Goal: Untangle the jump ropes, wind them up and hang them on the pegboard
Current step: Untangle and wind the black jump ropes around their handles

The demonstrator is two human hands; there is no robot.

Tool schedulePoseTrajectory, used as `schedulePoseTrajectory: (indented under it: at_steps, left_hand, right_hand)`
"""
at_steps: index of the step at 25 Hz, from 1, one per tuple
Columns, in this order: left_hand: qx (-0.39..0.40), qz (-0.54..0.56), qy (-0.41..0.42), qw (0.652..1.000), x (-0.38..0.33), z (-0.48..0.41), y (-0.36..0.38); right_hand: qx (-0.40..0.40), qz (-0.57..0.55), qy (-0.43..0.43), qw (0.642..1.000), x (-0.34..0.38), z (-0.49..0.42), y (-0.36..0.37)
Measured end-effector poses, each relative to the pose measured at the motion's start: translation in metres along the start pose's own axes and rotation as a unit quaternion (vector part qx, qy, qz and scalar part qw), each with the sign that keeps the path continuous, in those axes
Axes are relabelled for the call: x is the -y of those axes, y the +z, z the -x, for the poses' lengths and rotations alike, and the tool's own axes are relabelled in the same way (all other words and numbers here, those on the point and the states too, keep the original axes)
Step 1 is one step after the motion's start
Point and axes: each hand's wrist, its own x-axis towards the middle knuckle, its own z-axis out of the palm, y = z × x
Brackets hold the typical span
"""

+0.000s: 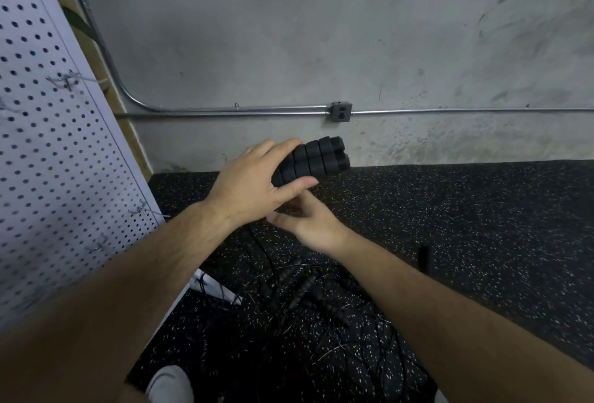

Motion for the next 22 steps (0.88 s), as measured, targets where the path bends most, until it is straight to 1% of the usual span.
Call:
schedulePoseTrajectory:
  at_steps: [1, 2, 4, 6, 9, 11, 14, 16, 18, 19, 22]
  left_hand:
    - [-0.002, 0.02, -0.005, 1.0, -0.001, -0.001, -0.001]
    - [-0.003, 0.043, -0.009, 0.999, -0.002, -0.001, -0.002]
    - [-0.002, 0.085, -0.016, 0.996, 0.0, 0.0, -0.005]
    - [-0.005, 0.106, -0.021, 0.994, 0.008, 0.002, -0.01]
    - [-0.002, 0.115, -0.036, 0.993, 0.029, 0.008, -0.02]
    - [0.016, 0.1, -0.044, 0.994, 0.043, 0.013, -0.026]
    - [0.039, 0.094, -0.027, 0.994, 0.053, 0.019, -0.032]
    - [0.064, 0.065, -0.015, 0.996, 0.054, 0.022, -0.034]
    - [0.092, 0.007, 0.003, 0.996, 0.051, 0.025, -0.033]
    - [0.095, -0.022, 0.018, 0.995, 0.051, 0.026, -0.031]
    - [0.088, -0.109, 0.077, 0.987, 0.051, 0.027, -0.024]
  right_hand:
    - [0.04, -0.014, -0.013, 0.999, 0.004, -0.006, 0.016]
    - [0.061, -0.028, -0.026, 0.997, 0.006, -0.013, 0.03]
    - [0.075, -0.047, -0.039, 0.995, 0.011, -0.021, 0.05]
    - [0.084, -0.049, -0.038, 0.995, 0.012, -0.025, 0.056]
    - [0.084, -0.051, -0.022, 0.995, 0.011, -0.025, 0.046]
    - [0.082, -0.003, -0.02, 0.996, 0.011, -0.024, 0.029]
    - [0.08, 0.052, 0.008, 0.995, 0.012, -0.017, -0.006]
    - [0.075, 0.026, 0.034, 0.996, 0.017, -0.011, -0.027]
    - [0.056, 0.02, 0.067, 0.996, 0.021, -0.005, -0.042]
    - [0.044, 0.017, 0.082, 0.995, 0.023, -0.003, -0.046]
    - [0.004, -0.066, 0.116, 0.991, 0.028, 0.008, -0.051]
